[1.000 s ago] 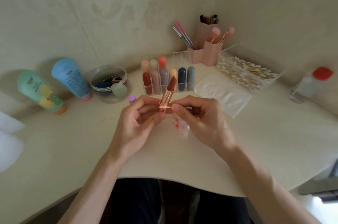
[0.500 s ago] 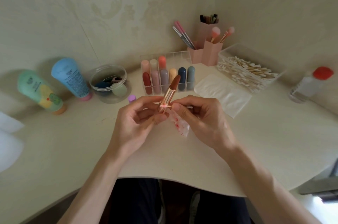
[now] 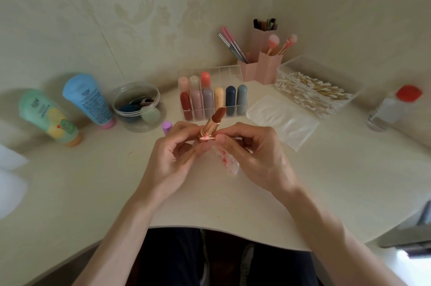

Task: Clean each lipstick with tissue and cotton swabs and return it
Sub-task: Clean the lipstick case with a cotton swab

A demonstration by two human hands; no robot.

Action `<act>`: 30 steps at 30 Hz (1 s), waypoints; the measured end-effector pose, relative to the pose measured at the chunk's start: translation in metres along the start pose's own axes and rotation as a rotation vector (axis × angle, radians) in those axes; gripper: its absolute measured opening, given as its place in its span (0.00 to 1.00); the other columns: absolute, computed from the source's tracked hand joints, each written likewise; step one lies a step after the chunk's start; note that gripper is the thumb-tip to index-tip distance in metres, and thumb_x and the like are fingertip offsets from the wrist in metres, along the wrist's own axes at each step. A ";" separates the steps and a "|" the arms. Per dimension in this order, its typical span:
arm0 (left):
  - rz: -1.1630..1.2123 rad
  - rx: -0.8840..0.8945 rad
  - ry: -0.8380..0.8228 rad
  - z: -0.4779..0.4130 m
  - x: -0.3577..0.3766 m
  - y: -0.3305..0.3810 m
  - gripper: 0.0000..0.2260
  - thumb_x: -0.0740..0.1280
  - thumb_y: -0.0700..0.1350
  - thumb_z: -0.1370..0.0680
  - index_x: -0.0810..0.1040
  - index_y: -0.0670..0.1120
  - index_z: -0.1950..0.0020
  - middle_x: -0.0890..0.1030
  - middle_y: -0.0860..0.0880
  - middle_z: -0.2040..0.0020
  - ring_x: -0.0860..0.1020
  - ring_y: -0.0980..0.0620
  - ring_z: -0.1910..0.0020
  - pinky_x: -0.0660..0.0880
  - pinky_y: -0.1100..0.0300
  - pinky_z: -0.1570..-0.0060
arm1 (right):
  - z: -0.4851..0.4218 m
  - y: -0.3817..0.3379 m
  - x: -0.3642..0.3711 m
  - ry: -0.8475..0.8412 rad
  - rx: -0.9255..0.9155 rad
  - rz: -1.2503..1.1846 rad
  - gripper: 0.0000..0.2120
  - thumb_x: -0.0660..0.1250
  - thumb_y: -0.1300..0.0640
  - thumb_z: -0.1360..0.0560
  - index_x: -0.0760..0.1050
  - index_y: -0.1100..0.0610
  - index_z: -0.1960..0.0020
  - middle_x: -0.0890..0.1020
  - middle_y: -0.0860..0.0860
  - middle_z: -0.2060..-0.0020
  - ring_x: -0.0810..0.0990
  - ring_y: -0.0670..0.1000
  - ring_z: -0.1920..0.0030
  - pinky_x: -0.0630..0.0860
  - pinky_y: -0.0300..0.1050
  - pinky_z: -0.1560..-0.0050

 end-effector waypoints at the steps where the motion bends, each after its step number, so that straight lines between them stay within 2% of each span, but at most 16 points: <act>1: -0.003 0.002 -0.013 0.000 0.000 -0.001 0.13 0.72 0.41 0.23 0.84 0.42 0.39 0.81 0.41 0.49 0.80 0.47 0.51 0.77 0.60 0.52 | 0.000 0.000 0.000 0.002 -0.001 0.001 0.05 0.72 0.61 0.19 0.86 0.61 0.48 0.86 0.59 0.62 0.83 0.62 0.65 0.78 0.58 0.62; 5: 0.098 -0.024 0.066 0.000 -0.001 -0.002 0.15 0.73 0.40 0.25 0.82 0.43 0.39 0.86 0.45 0.52 0.84 0.49 0.55 0.79 0.61 0.58 | -0.001 -0.001 -0.001 0.012 0.000 0.004 0.05 0.72 0.62 0.19 0.87 0.58 0.49 0.87 0.54 0.60 0.84 0.61 0.62 0.80 0.54 0.60; 9: 0.101 -0.017 0.069 0.001 -0.001 0.001 0.09 0.70 0.38 0.22 0.81 0.37 0.43 0.86 0.48 0.55 0.81 0.54 0.60 0.77 0.64 0.58 | 0.000 -0.001 0.002 -0.001 0.001 -0.006 0.04 0.72 0.63 0.19 0.86 0.60 0.48 0.84 0.60 0.65 0.81 0.63 0.67 0.77 0.57 0.66; 11: 0.095 -0.014 0.061 0.002 0.001 0.002 0.09 0.69 0.37 0.20 0.80 0.36 0.41 0.86 0.49 0.55 0.82 0.56 0.60 0.77 0.64 0.57 | 0.000 -0.001 0.002 -0.001 0.003 0.007 0.04 0.71 0.62 0.19 0.86 0.60 0.49 0.85 0.61 0.63 0.82 0.63 0.65 0.78 0.57 0.64; 14: 0.120 -0.021 0.070 0.002 0.002 0.004 0.10 0.69 0.39 0.21 0.80 0.36 0.41 0.87 0.46 0.52 0.85 0.53 0.58 0.79 0.62 0.58 | -0.001 -0.003 0.001 0.005 0.000 0.007 0.05 0.71 0.62 0.19 0.86 0.60 0.49 0.87 0.56 0.60 0.84 0.63 0.62 0.80 0.57 0.60; 17: 0.143 -0.030 0.074 0.001 0.001 0.004 0.10 0.70 0.40 0.22 0.80 0.39 0.42 0.87 0.44 0.50 0.86 0.48 0.55 0.80 0.60 0.58 | -0.001 -0.005 0.001 0.027 0.004 0.009 0.05 0.71 0.62 0.19 0.86 0.58 0.50 0.88 0.51 0.59 0.83 0.60 0.62 0.80 0.49 0.61; 20: 0.154 -0.033 0.069 0.001 0.001 0.003 0.10 0.70 0.38 0.22 0.79 0.37 0.42 0.87 0.44 0.50 0.86 0.47 0.55 0.81 0.58 0.58 | 0.000 -0.006 0.002 0.027 -0.009 0.023 0.06 0.70 0.61 0.18 0.86 0.60 0.50 0.87 0.54 0.61 0.82 0.62 0.64 0.78 0.56 0.63; 23: 0.170 -0.032 0.069 0.001 0.002 0.002 0.09 0.71 0.38 0.23 0.79 0.40 0.44 0.87 0.45 0.50 0.86 0.47 0.55 0.81 0.57 0.59 | 0.000 -0.006 0.002 0.035 -0.004 0.019 0.06 0.70 0.59 0.18 0.86 0.59 0.49 0.86 0.58 0.62 0.83 0.64 0.64 0.77 0.60 0.63; 27: 0.164 -0.030 0.061 0.001 0.001 0.000 0.10 0.71 0.37 0.23 0.78 0.38 0.42 0.86 0.44 0.49 0.86 0.45 0.54 0.82 0.56 0.58 | -0.001 -0.006 0.003 0.038 -0.015 -0.001 0.04 0.71 0.60 0.18 0.85 0.57 0.47 0.87 0.56 0.62 0.84 0.63 0.64 0.78 0.62 0.63; 30: 0.158 -0.026 0.063 0.001 0.000 -0.002 0.11 0.71 0.37 0.23 0.78 0.37 0.42 0.86 0.44 0.49 0.86 0.45 0.54 0.82 0.55 0.58 | -0.001 -0.005 0.004 0.038 -0.007 0.000 0.05 0.70 0.60 0.18 0.85 0.57 0.50 0.86 0.58 0.63 0.83 0.63 0.65 0.78 0.59 0.64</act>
Point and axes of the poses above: each hand's wrist, its own z-axis away from the middle knuckle, its own x-axis out of the palm, y = z × x, the point moved 5 cm from there along -z, towards the middle knuckle
